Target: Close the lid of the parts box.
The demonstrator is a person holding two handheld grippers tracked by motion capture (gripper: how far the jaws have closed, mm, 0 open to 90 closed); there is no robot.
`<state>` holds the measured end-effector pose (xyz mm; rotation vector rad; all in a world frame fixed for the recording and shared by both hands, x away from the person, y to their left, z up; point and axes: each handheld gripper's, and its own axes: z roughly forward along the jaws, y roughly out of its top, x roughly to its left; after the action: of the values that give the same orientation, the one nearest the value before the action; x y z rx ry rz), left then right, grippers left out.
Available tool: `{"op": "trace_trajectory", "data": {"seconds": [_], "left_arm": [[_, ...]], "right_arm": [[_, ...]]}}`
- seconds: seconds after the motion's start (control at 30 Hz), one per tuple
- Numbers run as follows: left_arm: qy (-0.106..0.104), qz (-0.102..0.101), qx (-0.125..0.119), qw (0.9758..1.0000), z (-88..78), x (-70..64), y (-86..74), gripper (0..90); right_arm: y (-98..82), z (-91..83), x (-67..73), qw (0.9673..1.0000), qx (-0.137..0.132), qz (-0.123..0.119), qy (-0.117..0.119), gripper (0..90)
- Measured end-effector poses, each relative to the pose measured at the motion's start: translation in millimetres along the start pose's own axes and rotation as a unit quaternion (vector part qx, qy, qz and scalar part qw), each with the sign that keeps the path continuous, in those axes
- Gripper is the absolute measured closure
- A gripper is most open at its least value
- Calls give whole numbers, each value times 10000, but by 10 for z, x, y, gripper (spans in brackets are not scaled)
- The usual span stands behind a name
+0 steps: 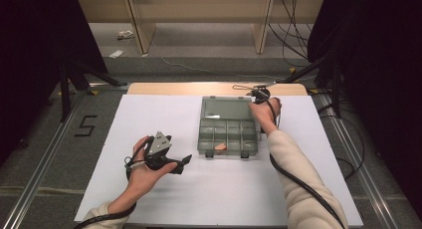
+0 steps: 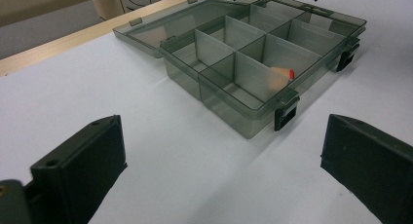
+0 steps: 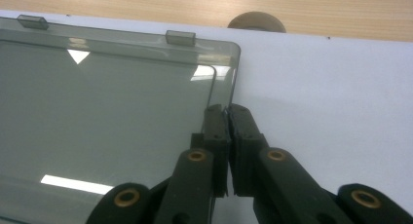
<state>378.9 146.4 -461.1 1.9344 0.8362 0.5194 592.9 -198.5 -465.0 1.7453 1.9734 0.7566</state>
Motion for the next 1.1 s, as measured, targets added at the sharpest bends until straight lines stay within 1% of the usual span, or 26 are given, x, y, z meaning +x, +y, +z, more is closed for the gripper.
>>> {"op": "trace_trajectory", "data": {"seconds": [0.2, 0.33, 0.47, 0.53, 0.57, 0.6, 0.63, 0.67, 0.73, 0.77, 0.8, 0.83, 0.87, 0.9, 0.97, 1.0, 1.03, 1.07, 1.1], "left_arm": [[27, -1, 6, 10000, 7, 17, 0, 20], [77, -34, 15, 10000, 27, 50, 16, 27], [128, -120, 35, 9998, 94, 136, 89, 66], [214, -241, 73, 9995, 169, 230, 172, 95], [267, -329, 44, 9991, 209, 279, 220, 112], [300, -397, 30, 9988, 242, 317, 261, 142], [310, -486, 20, 9983, 307, 380, 335, 163], [325, -539, 17, 9980, 350, 414, 382, 169], [426, -639, 50, 9970, 485, 496, 506, 205], [446, -689, 98, 9966, 585, 543, 577, 220], [441, -722, 152, 9963, 646, 571, 618, 239], [427, -781, 256, 9957, 753, 618, 676, 253], [410, -864, 300, 9950, 818, 647, 703, 278], [383, -1022, 361, 9934, 921, 697, 738, 314], [396, -1244, 525, 9901, 1083, 770, 779, 360], [402, -1339, 591, 9884, 1137, 795, 791, 380], [386, -1470, 676, 9861, 1219, 829, 809, 407], [365, -1538, 720, 9848, 1261, 846, 821, 435], [349, -1635, 769, 9829, 1312, 867, 834, 453]], "right_arm": [[-1, -14, 22, 9999, -52, 92, -76, 894], [-5, -31, 28, 9998, -150, 110, -99, 898], [-9, -65, 30, 9995, -262, 132, -93, 900], [-13, -80, 30, 9993, -330, 138, -97, 900], [-17, -91, 29, 9991, -372, 165, -93, 900], [-19, -103, 29, 9990, -396, 185, -97, 900], [-20, -110, 27, 9989, -427, 186, -89, 900], [-20, -127, 28, 9986, -471, 216, -72, 900], [-18, -153, 30, 9983, -542, 204, -83, 900], [-17, -169, 34, 9981, -586, 198, -78, 900], [-16, -189, 33, 9978, -635, 182, -67, 900], [-17, -198, 32, 9976, -660, 172, -72, 900], [-18, -215, 29, 9975, -686, 178, -62, 900], [-19, -224, 27, 9974, -696, 189, -47, 900], [-21, -248, 25, 9970, -754, 174, -32, 900], [-24, -257, 30, 9968, -787, 159, -38, 900], [-26, -263, 32, 9966, -808, 145, -35, 900], [-29, -272, 30, 9964, -837, 119, -35, 900], [-30, -277, 29, 9962, -853, 144, -19, 900]]}}
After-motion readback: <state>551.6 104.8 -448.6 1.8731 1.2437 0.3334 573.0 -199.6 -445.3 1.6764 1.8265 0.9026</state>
